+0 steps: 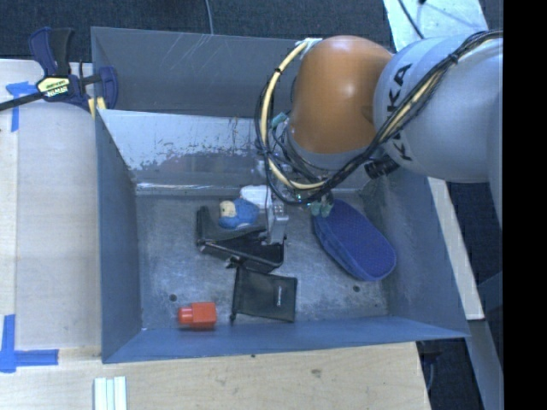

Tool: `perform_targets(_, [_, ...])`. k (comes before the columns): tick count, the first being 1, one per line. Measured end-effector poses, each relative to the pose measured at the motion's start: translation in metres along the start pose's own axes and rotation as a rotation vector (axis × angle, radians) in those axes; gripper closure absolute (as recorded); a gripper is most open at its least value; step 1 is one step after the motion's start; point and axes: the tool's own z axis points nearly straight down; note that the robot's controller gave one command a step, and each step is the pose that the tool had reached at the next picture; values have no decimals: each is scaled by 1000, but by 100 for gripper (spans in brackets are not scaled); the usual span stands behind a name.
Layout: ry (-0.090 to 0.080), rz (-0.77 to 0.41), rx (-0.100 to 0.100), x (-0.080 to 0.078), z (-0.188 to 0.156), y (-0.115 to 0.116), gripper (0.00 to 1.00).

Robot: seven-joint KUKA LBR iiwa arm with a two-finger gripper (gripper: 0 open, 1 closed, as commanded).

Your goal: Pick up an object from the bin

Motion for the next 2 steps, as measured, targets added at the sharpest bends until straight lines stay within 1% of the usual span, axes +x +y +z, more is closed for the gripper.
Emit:
perform_targets(1, [-13,64,-3,18,86,-1,0])
perform_targets(2, [-7,150,-1,28,78,10,0])
